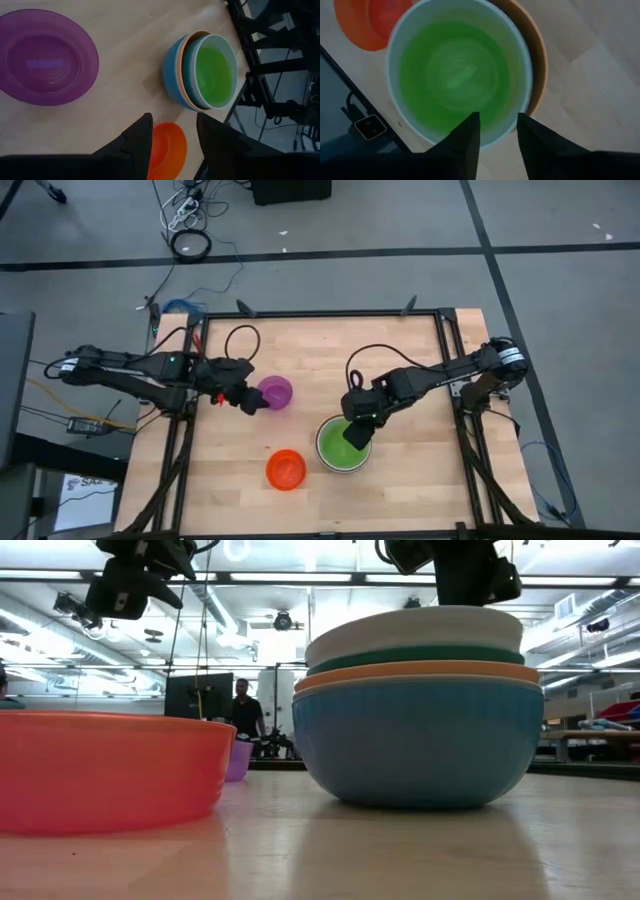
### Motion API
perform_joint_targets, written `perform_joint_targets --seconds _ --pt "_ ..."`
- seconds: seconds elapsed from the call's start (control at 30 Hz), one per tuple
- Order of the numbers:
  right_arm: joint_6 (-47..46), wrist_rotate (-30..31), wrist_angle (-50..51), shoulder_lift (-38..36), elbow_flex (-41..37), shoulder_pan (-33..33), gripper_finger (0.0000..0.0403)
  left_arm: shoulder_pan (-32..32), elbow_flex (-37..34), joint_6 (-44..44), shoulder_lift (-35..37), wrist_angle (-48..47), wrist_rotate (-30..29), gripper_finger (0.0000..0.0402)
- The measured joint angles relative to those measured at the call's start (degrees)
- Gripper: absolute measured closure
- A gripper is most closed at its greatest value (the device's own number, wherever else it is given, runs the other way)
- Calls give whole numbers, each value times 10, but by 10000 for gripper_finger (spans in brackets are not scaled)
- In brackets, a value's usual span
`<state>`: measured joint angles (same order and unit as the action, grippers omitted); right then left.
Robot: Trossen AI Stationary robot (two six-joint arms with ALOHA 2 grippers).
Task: Nest bowls inside each other
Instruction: Stack the purple bowl on top of the light green bowl
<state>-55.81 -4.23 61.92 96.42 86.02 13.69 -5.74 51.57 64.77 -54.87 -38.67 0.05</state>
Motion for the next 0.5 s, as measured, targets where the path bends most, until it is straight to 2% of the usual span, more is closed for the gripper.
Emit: perform_joint_targets --seconds 0.17,0.33,0.5 --pt "-1 2 5 0 0 0 273 0 0 -6 0 0 -1 239" --pt "-23 64 4 -16 0 14 275 0 0 -68 -8 5 2 239" --pt "-63 118 13 -59 1 24 275 0 0 -168 -54 -12 79 239"
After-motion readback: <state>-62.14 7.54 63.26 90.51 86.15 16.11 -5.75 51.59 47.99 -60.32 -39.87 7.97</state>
